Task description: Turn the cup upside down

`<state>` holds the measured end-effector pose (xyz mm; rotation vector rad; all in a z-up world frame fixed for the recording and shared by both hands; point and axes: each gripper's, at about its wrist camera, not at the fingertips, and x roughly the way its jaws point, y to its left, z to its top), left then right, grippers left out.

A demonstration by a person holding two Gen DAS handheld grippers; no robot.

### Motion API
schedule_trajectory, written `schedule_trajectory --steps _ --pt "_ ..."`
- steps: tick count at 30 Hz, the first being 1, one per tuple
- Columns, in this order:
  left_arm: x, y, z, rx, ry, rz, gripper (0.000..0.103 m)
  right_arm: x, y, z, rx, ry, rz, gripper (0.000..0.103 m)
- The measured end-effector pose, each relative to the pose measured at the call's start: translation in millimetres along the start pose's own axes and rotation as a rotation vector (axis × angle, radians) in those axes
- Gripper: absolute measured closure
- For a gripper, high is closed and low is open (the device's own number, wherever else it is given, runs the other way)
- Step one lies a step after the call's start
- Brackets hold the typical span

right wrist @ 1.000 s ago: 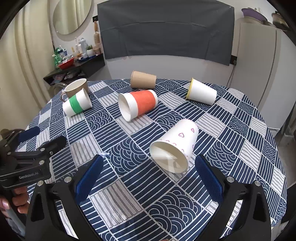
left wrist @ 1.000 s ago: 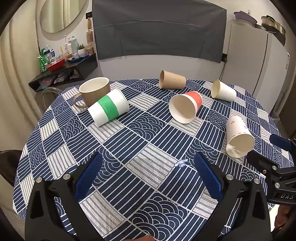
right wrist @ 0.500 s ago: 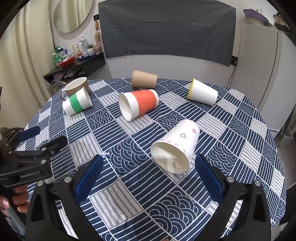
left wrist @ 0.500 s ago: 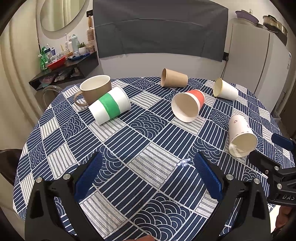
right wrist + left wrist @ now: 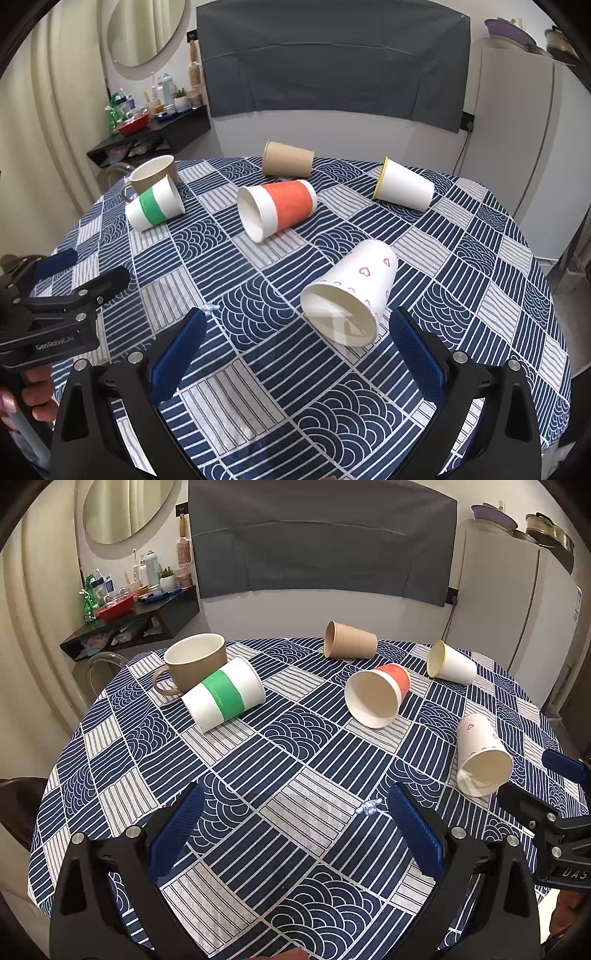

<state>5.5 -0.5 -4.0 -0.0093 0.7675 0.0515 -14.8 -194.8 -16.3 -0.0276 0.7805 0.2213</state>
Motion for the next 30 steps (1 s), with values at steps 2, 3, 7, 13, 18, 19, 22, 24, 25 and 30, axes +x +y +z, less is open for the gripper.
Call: schedule_trajectory --steps 2,3,7,13,18,19,22,24,25,30 --pt "0.2 0.0 -0.8 0.000 0.001 0.001 0.006 0.2 -0.8 -0.2 0.014 0.007 0.006 0.008" --pt "0.5 -0.1 -1.0 -0.001 0.003 0.000 0.006 0.1 -1.3 -0.4 0.019 0.007 0.005 0.008" --pt "2.8 -1.3 -1.7 0.002 0.013 0.006 0.006 0.3 -3.5 -1.3 0.007 -0.008 -0.015 0.008" --pt "6.6 -4.2 -1.0 0.005 0.024 0.003 0.006 1.2 -6.6 -2.3 -0.015 -0.037 -0.040 0.008" --pt "11.5 -14.6 2.9 0.021 0.029 -0.010 0.006 2.1 -10.1 -2.5 -0.007 -0.041 -0.038 0.008" --pt "14.0 -17.1 4.3 0.021 0.035 -0.017 0.006 1.4 -11.9 -2.8 -0.008 -0.061 -0.039 0.008" --pt "21.1 -22.5 9.0 0.015 0.054 -0.035 0.006 0.8 -16.9 -4.0 -0.005 -0.067 -0.035 0.008" --pt "24.5 -27.4 12.6 0.021 0.057 -0.037 0.006 -0.8 -22.3 -4.5 0.008 -0.074 -0.024 0.008" --pt "26.8 -30.8 14.5 0.024 0.058 -0.040 0.006 -1.6 -25.1 -4.5 0.012 -0.073 -0.023 0.008" --pt "41.0 -45.5 23.0 0.029 0.083 -0.061 0.006 -6.8 -37.6 -4.0 0.017 -0.066 -0.038 0.008"
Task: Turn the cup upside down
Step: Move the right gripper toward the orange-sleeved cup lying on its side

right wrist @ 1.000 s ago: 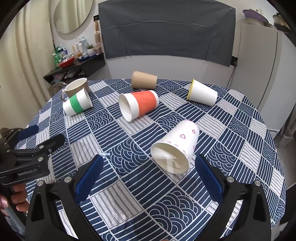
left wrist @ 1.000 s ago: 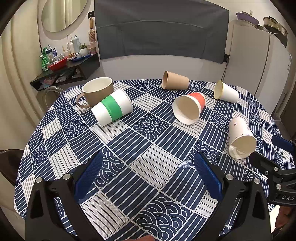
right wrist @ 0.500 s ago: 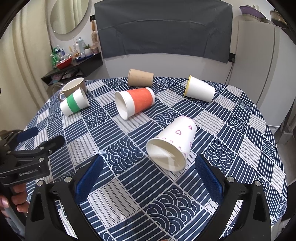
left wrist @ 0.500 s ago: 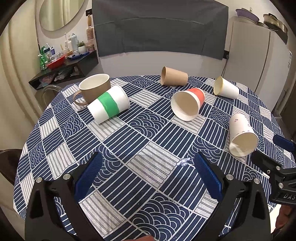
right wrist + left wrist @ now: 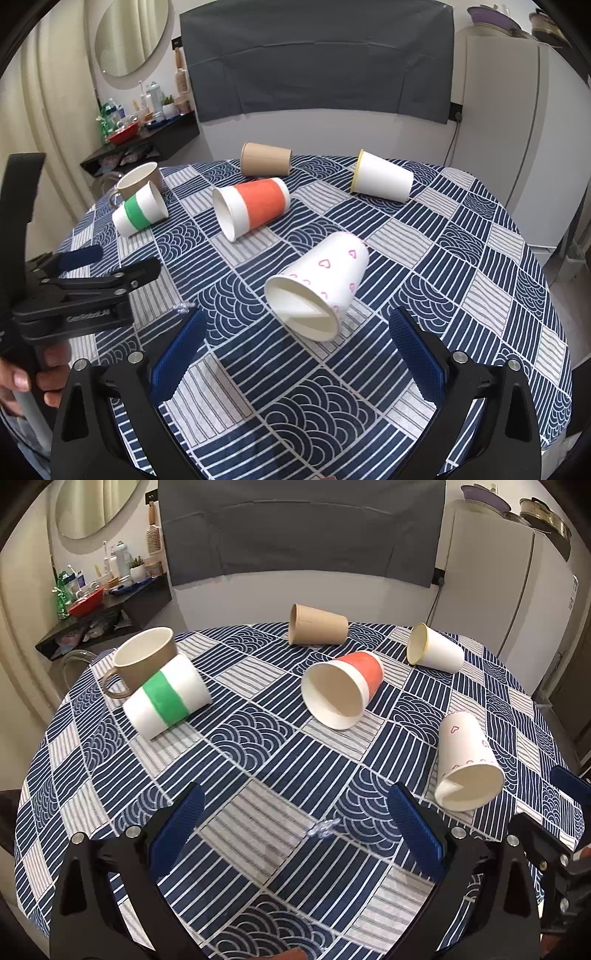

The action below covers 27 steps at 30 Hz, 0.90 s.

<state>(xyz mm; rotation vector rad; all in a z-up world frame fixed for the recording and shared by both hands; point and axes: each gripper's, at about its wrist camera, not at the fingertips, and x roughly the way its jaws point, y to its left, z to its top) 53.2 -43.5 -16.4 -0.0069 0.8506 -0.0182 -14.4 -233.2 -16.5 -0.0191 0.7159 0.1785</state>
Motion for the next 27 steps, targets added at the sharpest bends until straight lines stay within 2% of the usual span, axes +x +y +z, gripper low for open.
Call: schedule_trajectory --steps 4,9,15,23,24,26,27 --pt "16.1 -10.0 9.4 -0.006 0.037 -0.034 0.006 -3.5 -12.2 -0.4 -0.002 -0.008 -0.031 0.008" --pt "38.5 -15.8 24.9 -0.027 0.059 -0.081 0.006 -8.3 -31.9 -1.6 0.027 -0.014 -0.024 0.008" --pt "69.7 -16.5 44.1 -0.060 0.098 -0.062 0.006 -12.0 -49.7 -2.4 0.062 -0.021 -0.009 0.008" --pt "97.8 -25.4 70.0 -0.091 0.135 -0.097 0.007 -0.2 -68.2 -8.9 0.083 0.002 -0.003 0.008" --pt "100.8 -26.5 72.0 -0.096 0.139 -0.100 0.008 1.9 -72.0 -9.6 0.088 0.010 -0.009 0.008" --pt "105.8 -27.7 75.0 -0.103 0.150 -0.115 0.020 4.6 -78.8 -10.2 0.099 0.018 -0.017 0.008" --pt "109.2 -28.6 76.3 -0.109 0.166 -0.126 0.030 5.4 -81.4 -10.0 0.104 0.021 -0.022 0.008"
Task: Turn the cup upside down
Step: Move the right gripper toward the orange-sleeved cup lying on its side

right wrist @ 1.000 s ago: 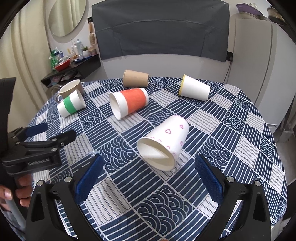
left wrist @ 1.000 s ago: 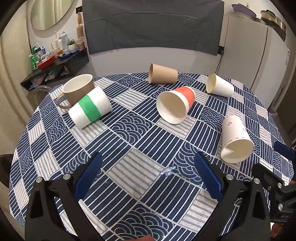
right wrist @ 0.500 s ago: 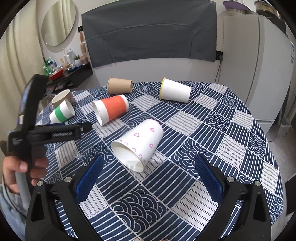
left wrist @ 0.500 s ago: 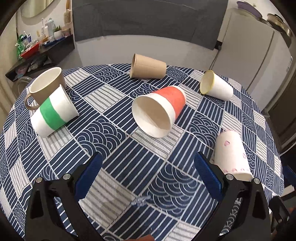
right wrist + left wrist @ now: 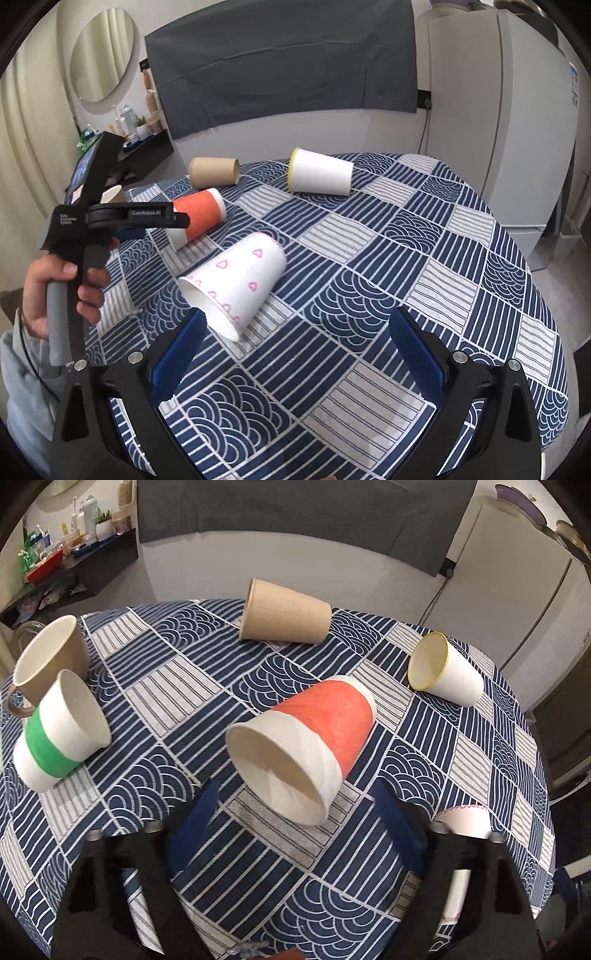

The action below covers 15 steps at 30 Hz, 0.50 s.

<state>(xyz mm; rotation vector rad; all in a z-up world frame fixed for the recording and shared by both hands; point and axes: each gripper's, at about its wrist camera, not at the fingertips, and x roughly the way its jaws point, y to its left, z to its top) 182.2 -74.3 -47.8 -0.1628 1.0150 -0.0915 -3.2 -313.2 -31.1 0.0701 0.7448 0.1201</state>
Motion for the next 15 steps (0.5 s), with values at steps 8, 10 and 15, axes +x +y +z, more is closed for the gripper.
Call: schedule_trajectory --steps 8,10,15 --pt "6.5 3.4 -1.6 -0.053 0.047 -0.033 0.095 7.2 -9.1 -7.0 0.025 0.025 -0.004 0.008" --pt "0.5 6.9 -4.0 -0.060 0.036 -0.036 0.097 8.7 -9.4 -8.4 0.027 0.032 -0.005 0.008" --pt "-18.4 19.0 -14.1 -0.047 0.016 -0.026 0.098 6.3 0.2 -9.9 0.020 0.036 0.002 0.008"
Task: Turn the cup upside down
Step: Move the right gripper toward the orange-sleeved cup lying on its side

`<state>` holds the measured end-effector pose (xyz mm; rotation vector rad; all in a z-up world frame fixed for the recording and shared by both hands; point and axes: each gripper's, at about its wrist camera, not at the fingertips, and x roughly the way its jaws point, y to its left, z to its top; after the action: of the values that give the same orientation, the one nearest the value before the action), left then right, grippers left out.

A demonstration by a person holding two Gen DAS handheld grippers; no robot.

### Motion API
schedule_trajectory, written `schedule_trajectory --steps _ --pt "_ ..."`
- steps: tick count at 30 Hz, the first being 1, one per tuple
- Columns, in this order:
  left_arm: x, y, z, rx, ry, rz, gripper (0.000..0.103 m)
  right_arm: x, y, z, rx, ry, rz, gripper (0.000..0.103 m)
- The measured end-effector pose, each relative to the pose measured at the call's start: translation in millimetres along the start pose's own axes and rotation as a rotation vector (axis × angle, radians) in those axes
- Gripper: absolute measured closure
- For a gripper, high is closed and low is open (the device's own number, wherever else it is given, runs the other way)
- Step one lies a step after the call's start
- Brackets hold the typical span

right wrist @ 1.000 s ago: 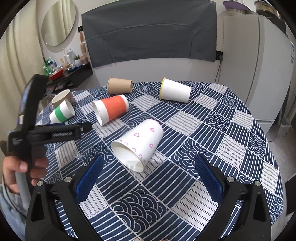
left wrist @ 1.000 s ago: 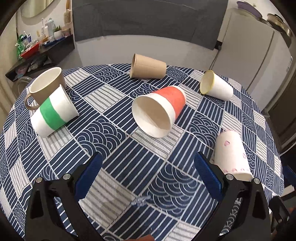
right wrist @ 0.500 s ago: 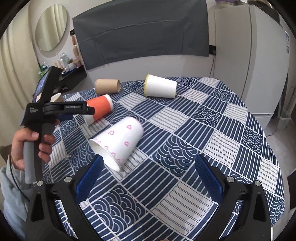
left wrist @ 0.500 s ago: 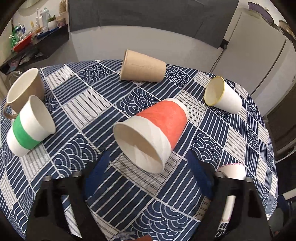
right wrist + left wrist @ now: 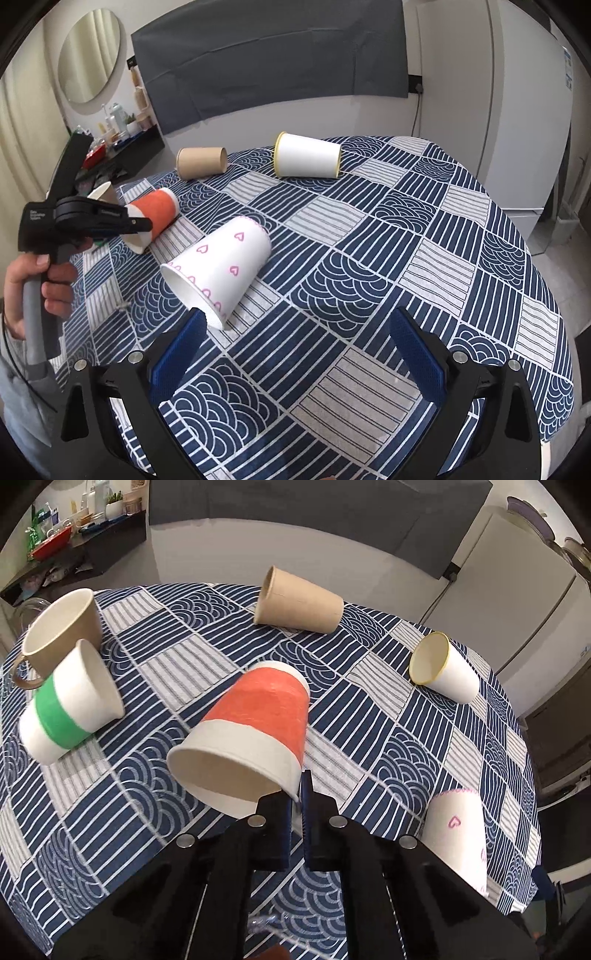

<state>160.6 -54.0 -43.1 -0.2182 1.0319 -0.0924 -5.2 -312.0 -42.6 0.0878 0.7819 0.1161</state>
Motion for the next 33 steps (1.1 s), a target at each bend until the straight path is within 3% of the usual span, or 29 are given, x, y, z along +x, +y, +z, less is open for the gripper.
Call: schedule_trajectory --steps 9,16,28,30,32,33 --pt "-45.7 32.4 -39.4 0.041 -0.029 0.036 0.098 -4.1 47.1 -5.7 -0.077 0.008 0.051 0.008" --pt "-76.9 60.3 -85.4 0.043 -0.039 0.017 0.098 -9.1 92.3 -12.3 -0.146 0.019 0.076 0.008" --pt "-99.3 66.5 -139.7 0.091 -0.050 0.011 0.097 -24.4 140.9 -27.6 -0.213 0.030 0.095 0.008" --pt "-100.6 64.9 -146.7 0.114 -0.055 -0.001 0.086 -23.2 144.2 -30.6 -0.214 0.037 0.091 0.008" --pt "-103.1 63.5 -152.1 0.132 -0.061 -0.010 0.067 -20.5 146.1 -32.0 -0.214 0.049 0.091 0.008" --pt "-104.6 63.1 -154.3 0.139 -0.066 -0.013 0.052 -18.9 146.4 -32.2 -0.212 0.053 0.092 0.008"
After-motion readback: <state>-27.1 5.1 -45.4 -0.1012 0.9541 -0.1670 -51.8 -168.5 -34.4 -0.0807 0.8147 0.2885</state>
